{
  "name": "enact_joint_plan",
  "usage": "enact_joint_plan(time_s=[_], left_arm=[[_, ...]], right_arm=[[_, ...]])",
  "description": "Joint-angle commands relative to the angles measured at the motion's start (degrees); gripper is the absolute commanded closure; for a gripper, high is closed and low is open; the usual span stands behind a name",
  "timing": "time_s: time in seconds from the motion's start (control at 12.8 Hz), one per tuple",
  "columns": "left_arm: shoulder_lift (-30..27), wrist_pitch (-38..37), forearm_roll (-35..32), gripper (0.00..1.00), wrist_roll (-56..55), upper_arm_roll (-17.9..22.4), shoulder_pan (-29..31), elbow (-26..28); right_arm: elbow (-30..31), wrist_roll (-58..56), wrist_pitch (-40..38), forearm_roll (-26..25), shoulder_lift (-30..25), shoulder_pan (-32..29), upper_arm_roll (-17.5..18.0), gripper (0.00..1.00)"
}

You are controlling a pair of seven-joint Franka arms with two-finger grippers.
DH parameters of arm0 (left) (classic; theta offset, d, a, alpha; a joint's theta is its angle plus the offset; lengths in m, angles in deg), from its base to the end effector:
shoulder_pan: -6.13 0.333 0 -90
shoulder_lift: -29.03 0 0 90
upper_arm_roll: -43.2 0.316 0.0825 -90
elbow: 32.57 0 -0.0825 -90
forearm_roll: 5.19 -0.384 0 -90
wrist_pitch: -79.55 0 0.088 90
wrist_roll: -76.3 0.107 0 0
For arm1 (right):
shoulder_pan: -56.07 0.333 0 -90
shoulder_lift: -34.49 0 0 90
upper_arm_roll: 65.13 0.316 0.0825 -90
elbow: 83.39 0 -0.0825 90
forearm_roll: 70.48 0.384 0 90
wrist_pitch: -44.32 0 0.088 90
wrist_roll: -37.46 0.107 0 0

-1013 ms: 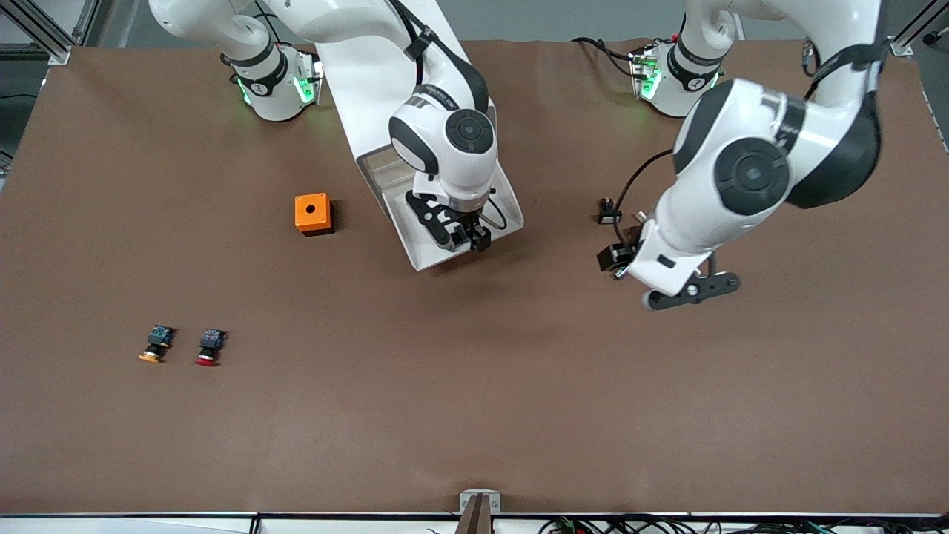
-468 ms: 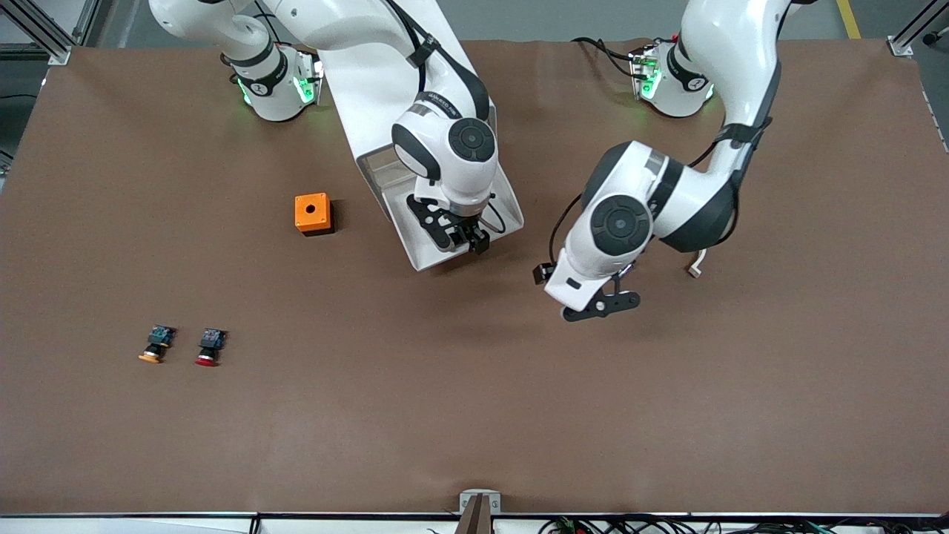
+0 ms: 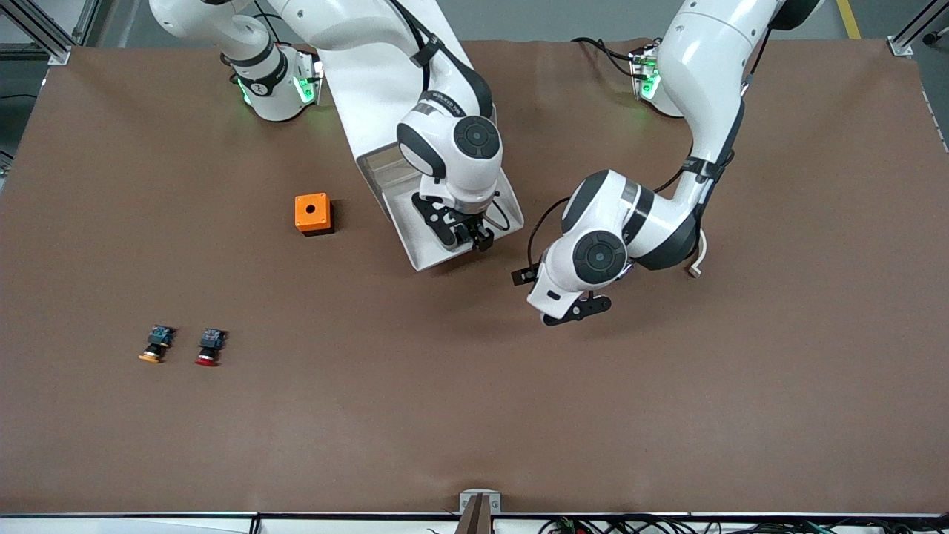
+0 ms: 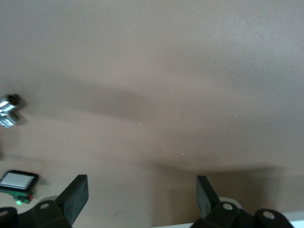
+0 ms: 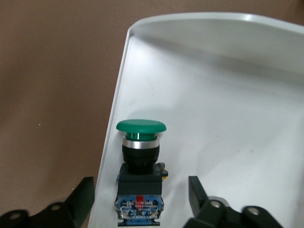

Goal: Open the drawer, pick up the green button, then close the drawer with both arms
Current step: 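Lift the green button with the right gripper while the left gripper closes the drawer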

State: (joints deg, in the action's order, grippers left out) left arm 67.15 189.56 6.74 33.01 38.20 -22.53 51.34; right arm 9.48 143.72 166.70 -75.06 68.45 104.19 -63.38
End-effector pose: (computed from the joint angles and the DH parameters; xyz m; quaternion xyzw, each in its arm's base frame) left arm 0.5752 -0.3887 0.2774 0.9781 0.1344 -0.1561 0.0304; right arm 0.4436 0.5171 0.2716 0.8899 -0.4539 0.0158 0.0427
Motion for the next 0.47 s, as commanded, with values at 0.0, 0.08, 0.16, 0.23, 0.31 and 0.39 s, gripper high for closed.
enact_joint_plan(time_s=[0.0,0.08,0.16,0.23,0.31,0.39], left_arm=[[1.68,2.04,3.44,0.00,-0.39,0.08,-1.22,-0.50],[2.39,3.09,4.49,0.00,-0.74,0.08,-1.49,-0.50],[2.83,4.06,5.64,0.00,-1.52,0.08,-1.67,-0.50],[3.44,4.50,6.26,0.00,-2.05,0.08,-2.02,-0.50],[3.80,5.03,6.96,0.00,-2.32,0.08,-2.19,-0.41],[4.23,5.04,7.05,0.00,-2.41,0.08,-2.63,-0.41]], right_arm=[[-0.67,0.53,0.14,-0.78,0.58,0.48,-0.26,0.45],[-0.93,0.52,-0.04,-0.61,0.58,0.39,-0.26,0.71],[-1.11,0.44,-0.21,-0.52,0.49,0.31,-0.26,0.96],[-1.20,0.44,-0.21,-0.52,0.40,0.22,-0.26,1.00],[-1.29,0.44,-0.21,-0.34,0.40,0.04,-0.26,1.00],[-1.46,0.35,-0.30,-0.34,0.40,-0.13,-0.26,1.00]])
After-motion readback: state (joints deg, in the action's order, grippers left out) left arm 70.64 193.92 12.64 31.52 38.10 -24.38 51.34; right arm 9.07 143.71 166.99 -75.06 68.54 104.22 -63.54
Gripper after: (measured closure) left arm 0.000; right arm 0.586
